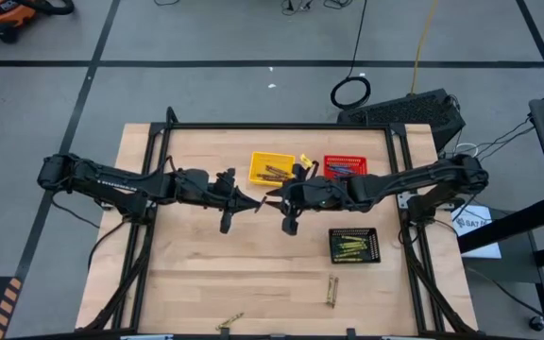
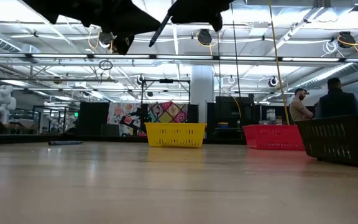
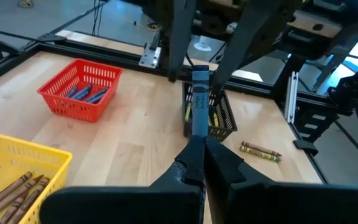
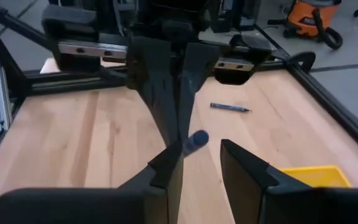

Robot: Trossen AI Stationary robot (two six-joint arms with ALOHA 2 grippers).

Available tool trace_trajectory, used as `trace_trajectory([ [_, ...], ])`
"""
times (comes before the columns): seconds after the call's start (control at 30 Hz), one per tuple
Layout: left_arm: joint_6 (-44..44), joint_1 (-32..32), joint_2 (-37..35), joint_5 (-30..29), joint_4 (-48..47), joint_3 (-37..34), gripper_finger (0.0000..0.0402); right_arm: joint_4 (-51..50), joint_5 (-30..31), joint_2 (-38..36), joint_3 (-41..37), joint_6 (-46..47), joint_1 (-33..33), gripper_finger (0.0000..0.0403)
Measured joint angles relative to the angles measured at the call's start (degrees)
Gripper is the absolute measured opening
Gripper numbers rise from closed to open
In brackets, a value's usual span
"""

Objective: Sort crayons
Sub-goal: Put the blue crayon into the red bin

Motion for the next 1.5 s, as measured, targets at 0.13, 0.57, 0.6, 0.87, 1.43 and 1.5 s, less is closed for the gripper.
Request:
trace_trajectory([
  [0.13, 0.02, 0.00, 0.00, 0.00, 0.15, 0.02, 0.0000, 0.26, -0.02, 2.33, 0.02, 1.15, -0.33, 0.0094],
  [0.57, 1.18, 0.02, -0.02, 1.49, -2.45, 0.04, 0.0000, -0.63, -7.77, 6.42, 0.00, 4.12, -0.69, 0.0079],
  [0.6, 1.18, 0.02, -0.02, 1.52, -3.49, 0.04, 0.0000, -1.54, -8.82, 6.41, 0.00, 4.26, -0.68, 0.0080],
  [0.87, 1.14, 0.02, 0.00, 1.53, -5.50, 0.04, 0.0000, -8.89, -12.54, 6.38, 0.00, 5.96, -0.57, 0.0110],
  [1.43, 1.01, 0.04, 0.00, 1.09, -5.68, 0.04, 0.0000, -9.82, -16.70, 18.63, 0.02, 1.86, 4.31, 0.0119],
  [1.5, 0.99, 0.04, 0.00, 1.09, -5.68, 0.04, 0.0000, -9.30, -16.62, 19.80, 0.02, 1.47, 4.33, 0.0120],
])
